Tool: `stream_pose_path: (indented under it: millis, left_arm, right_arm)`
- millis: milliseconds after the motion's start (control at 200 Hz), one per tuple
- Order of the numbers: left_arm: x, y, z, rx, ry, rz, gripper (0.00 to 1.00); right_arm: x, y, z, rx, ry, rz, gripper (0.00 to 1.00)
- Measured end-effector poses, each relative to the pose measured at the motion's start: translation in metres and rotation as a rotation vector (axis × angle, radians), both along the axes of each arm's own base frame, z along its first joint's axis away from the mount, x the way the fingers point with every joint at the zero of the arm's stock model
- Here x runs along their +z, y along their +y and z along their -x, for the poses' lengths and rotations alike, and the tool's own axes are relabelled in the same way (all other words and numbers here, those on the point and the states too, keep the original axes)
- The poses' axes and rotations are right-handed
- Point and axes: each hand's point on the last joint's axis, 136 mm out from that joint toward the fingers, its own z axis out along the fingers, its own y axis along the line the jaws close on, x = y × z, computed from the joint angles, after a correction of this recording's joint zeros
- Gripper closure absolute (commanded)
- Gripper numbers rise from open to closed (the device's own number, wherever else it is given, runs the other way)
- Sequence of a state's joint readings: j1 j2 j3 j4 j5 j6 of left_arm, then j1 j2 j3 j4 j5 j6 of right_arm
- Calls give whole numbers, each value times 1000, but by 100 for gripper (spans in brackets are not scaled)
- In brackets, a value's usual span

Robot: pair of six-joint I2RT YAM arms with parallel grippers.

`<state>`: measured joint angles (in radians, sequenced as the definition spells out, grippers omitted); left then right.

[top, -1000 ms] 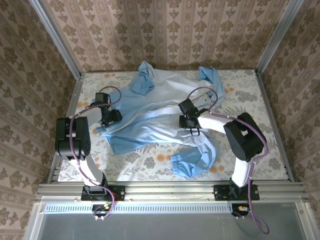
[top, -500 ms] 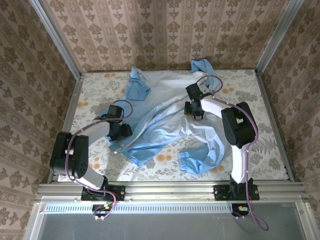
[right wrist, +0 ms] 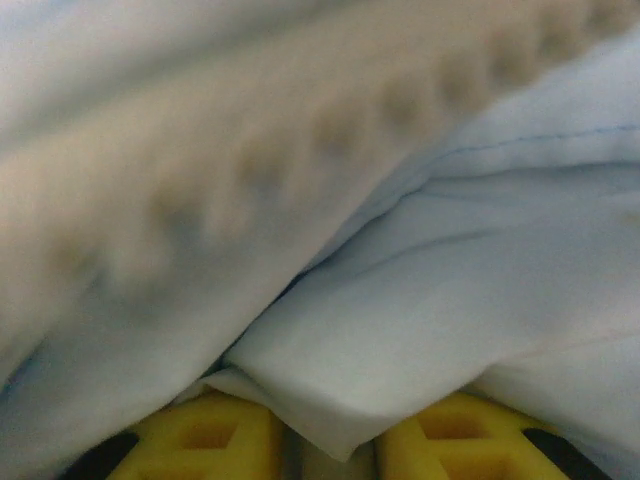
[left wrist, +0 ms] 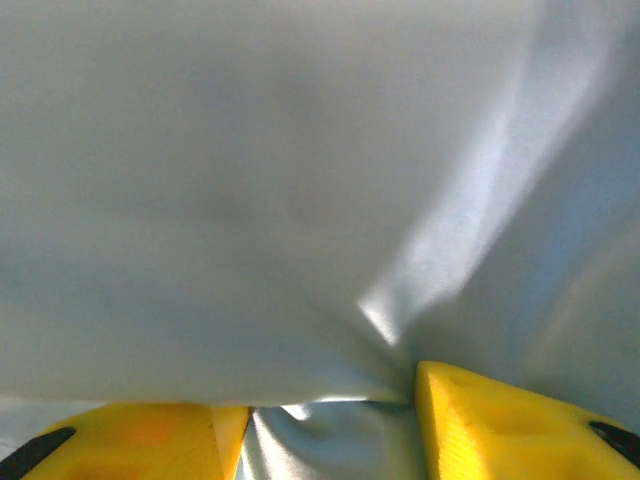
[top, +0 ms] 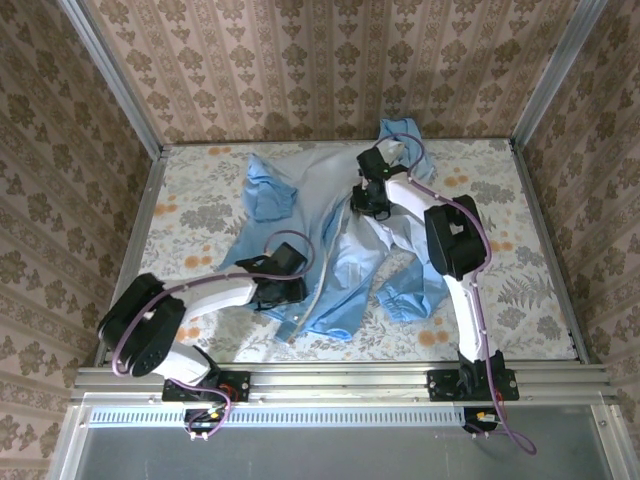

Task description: Zip up the jacket

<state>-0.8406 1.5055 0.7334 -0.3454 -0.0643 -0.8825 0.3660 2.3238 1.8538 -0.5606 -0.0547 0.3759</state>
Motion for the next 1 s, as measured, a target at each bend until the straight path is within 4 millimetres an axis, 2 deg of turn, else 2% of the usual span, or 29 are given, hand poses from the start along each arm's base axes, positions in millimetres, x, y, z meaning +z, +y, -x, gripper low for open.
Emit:
stream_pose_path:
  millis: [110,245,340,490,575,645,745,865,930,1000]
  left_arm:
    - [3,-27,2,-53,10,0,50]
    - [17,-29,-2,-94,21,-10,50]
    - [35,-20,-15,-106,10,7,49]
    - [73,-3,-46,-105,-59,57,49]
    - [87,7,-69,-90,-90,81,51]
    - [91,15,-95,-71,-100,94,52]
    - [84,17,-137,-52,-92,107,54]
    - [58,18,-184,-29,-66,113,55]
    - [39,25,-196,-9,-40,112,55]
    - [18,38,-198,24,3,111,55]
  right_arm:
    - [6,16,6,47,2,11,63]
    - [18,16,16,87,-3,47,56]
    - [37,3,27,99,-22,91,54]
    - [68,-30,59,79,-47,132,53]
    - [70,-45,79,60,-39,135,53]
    - [60,-56,94,33,-14,134,53]
    - [34,-60,114,10,49,123,53]
    - [13,-57,122,2,108,103,53]
    - [6,-55,120,-1,123,99,53]
    - [-1,-53,112,-8,137,98,55]
